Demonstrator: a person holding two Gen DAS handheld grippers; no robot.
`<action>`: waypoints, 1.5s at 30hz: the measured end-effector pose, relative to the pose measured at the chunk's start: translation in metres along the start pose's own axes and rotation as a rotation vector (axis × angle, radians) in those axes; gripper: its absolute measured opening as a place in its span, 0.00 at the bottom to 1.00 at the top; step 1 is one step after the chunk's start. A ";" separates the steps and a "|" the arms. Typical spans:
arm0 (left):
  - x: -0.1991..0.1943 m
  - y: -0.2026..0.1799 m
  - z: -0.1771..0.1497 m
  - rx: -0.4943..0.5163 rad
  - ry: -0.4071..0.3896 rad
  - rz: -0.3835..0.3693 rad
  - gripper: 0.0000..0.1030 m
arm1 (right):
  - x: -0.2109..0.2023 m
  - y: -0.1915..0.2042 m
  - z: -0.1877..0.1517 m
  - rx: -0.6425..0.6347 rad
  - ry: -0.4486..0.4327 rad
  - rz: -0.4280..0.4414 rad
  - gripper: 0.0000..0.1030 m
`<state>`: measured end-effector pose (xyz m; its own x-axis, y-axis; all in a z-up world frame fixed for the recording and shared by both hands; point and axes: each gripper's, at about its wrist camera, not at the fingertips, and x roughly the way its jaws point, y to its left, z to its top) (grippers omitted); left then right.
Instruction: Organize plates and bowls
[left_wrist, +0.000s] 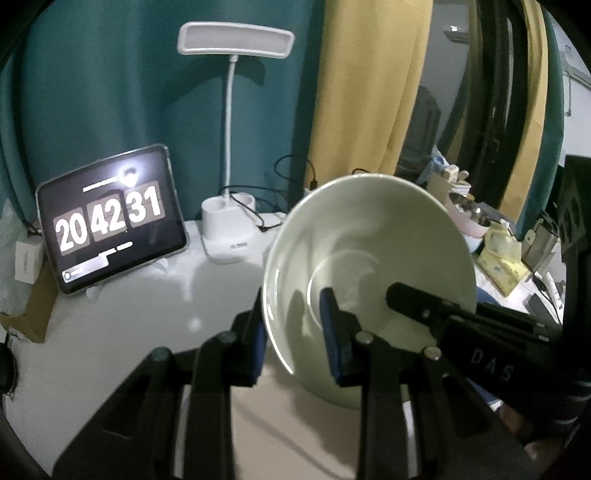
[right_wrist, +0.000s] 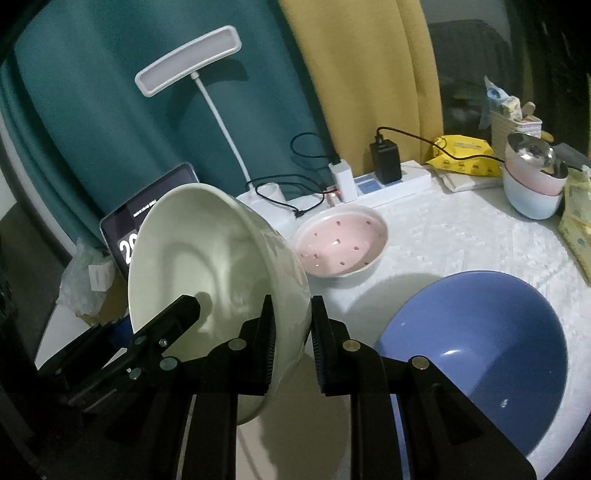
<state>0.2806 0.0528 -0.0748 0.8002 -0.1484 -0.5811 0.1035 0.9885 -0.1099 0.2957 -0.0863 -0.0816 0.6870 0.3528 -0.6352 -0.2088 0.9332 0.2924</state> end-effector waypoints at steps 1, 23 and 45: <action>0.000 -0.003 0.000 0.002 0.001 -0.002 0.27 | -0.001 -0.002 0.000 0.002 0.000 0.000 0.18; 0.000 -0.073 -0.003 0.066 0.027 -0.047 0.27 | -0.044 -0.067 -0.005 0.084 -0.046 -0.023 0.18; 0.026 -0.140 -0.026 0.173 0.118 -0.100 0.27 | -0.061 -0.136 -0.027 0.177 -0.022 -0.103 0.18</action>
<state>0.2719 -0.0904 -0.0957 0.7074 -0.2385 -0.6653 0.2870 0.9572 -0.0380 0.2635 -0.2327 -0.1021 0.7136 0.2529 -0.6533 -0.0123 0.9369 0.3493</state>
